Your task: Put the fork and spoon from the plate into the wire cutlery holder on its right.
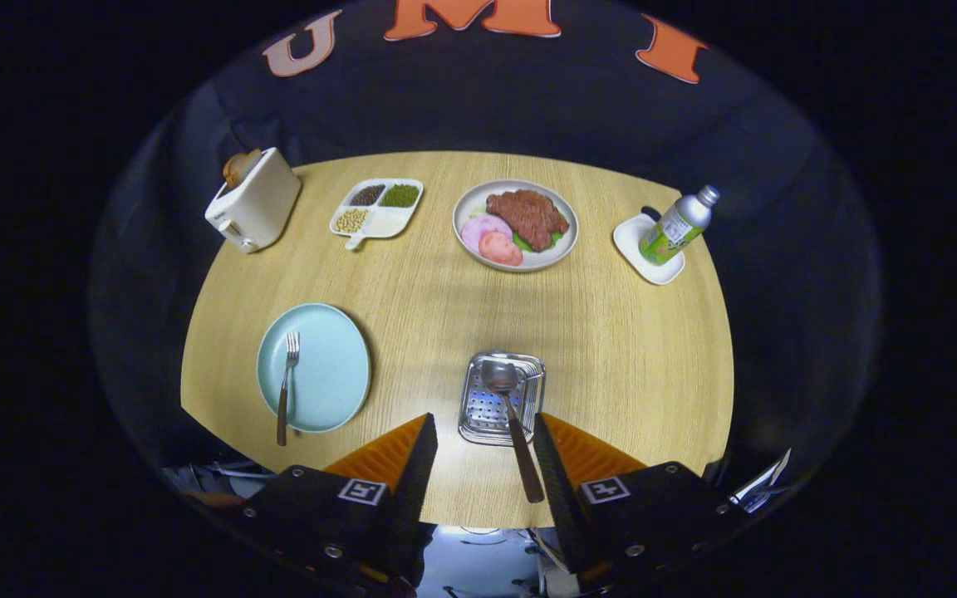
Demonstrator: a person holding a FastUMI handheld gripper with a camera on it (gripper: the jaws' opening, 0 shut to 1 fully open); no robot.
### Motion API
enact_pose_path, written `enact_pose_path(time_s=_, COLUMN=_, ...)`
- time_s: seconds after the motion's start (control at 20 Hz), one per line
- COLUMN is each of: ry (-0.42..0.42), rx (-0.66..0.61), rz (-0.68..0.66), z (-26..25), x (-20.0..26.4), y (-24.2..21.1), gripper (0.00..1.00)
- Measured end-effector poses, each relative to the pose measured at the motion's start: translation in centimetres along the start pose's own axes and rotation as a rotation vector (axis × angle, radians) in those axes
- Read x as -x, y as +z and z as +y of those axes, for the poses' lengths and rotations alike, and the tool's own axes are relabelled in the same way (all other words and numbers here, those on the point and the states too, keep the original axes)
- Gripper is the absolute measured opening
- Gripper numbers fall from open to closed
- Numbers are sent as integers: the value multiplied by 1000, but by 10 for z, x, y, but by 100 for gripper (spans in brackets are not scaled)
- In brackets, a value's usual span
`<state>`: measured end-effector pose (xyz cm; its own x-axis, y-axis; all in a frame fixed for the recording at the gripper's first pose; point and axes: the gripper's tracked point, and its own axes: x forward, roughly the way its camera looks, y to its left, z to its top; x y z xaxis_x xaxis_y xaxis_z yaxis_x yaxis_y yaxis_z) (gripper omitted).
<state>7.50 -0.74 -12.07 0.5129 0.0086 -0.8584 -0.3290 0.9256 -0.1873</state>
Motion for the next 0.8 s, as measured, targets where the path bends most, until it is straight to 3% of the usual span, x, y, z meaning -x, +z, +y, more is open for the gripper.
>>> enact_pose_path(time_s=0.05, ry=-4, rx=-2, rz=-49, z=7, x=8, y=6, gripper=77)
enact_pose_path(time_s=0.1, ry=-5, rx=-7, rz=-102, z=15, x=13, y=10, gripper=93)
enact_pose_path(time_s=0.15, ry=-7, rx=-15, rz=-149, z=23, x=20, y=14, gripper=99)
enact_pose_path(time_s=0.5, ry=16, rx=-53, rz=-417, z=103, x=30, y=20, gripper=99)
enact_pose_path(time_s=0.8, ry=104, rx=-27, rz=-424, z=185, x=-12, y=-6, gripper=99)
